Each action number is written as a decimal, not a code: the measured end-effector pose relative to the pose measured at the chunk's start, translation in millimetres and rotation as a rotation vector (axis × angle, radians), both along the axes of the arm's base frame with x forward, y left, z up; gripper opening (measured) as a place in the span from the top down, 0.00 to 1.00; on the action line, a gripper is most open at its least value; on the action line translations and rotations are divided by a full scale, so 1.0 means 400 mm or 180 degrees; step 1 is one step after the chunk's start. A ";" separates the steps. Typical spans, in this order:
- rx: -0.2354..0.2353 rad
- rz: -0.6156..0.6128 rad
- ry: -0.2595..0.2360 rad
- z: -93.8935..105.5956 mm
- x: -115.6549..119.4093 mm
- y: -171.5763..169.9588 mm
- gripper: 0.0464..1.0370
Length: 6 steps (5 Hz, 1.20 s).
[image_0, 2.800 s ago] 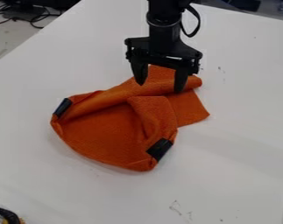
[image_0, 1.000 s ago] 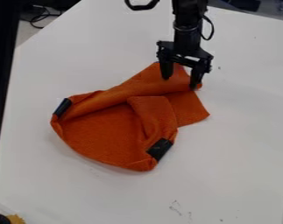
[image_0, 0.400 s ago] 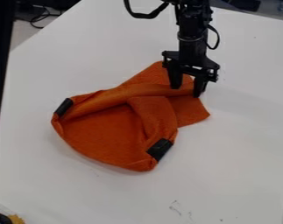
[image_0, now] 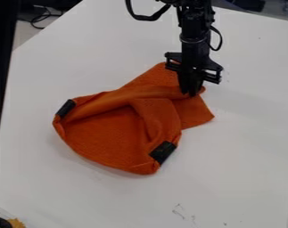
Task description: Unfold the cloth from left to right
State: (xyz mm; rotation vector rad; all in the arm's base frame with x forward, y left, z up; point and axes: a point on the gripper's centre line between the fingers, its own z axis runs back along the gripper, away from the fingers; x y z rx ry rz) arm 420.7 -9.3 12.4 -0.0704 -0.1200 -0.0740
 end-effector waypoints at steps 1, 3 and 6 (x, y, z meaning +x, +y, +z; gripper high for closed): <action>0.0017 -0.0003 -0.0014 -0.001 0.001 0.002 0.99; 0.0338 0.0164 0.0113 0.103 -0.034 0.047 0.99; 0.0564 0.0417 -0.0232 0.246 -0.083 0.292 0.99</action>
